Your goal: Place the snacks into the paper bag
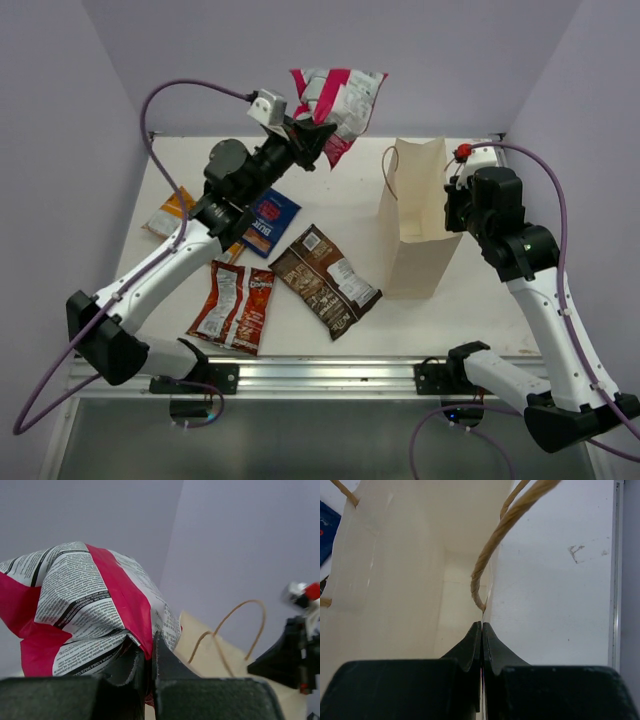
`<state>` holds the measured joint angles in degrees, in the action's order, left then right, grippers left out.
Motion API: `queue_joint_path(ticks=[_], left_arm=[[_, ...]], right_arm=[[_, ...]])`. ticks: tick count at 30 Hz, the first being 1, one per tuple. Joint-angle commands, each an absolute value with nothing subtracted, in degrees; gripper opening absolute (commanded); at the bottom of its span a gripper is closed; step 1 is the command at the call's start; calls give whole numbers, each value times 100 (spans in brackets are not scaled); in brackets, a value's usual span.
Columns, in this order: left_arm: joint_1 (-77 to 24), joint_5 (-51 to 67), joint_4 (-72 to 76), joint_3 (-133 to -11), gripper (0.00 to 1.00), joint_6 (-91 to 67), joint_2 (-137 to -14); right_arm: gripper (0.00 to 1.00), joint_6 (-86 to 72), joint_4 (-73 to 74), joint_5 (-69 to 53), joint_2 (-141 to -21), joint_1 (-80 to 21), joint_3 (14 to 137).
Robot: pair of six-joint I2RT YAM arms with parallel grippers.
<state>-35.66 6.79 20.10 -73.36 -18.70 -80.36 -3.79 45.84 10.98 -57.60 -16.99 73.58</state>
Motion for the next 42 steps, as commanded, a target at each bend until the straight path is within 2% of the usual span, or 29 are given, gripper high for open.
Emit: queue_joint_path(ticks=[1,12,20,25,33,36,42], left_arm=[[-3744,694,1600,-7926,0,-1538,-7708],[-4728,1152,1196,-9271,0,-1354,-8226],[-5229,1177,1177,-9413,0,-1204,-8507],[-5493,1161,748,-9974,0,-1020,-8841],[-6134,27,-904,-10819,0,-229,-9281],[-6310,-745,-1352,-11056,0,-35,-9360],[-6478,-1203,-2398,-11891,0,185,-9790]], right_arm=[[0,-299,4500,1073,-5660,-1731,7339],[0,-316,4544,1055,-5625,-1731,7365],[0,-316,4553,1046,-5642,-1731,7356],[0,-316,4562,1063,-5616,-1731,7356],[0,-308,4544,1116,-5590,-1740,7339],[0,-316,4553,1134,-5581,-1740,7339],[0,-316,4570,1195,-5537,-1740,7374]])
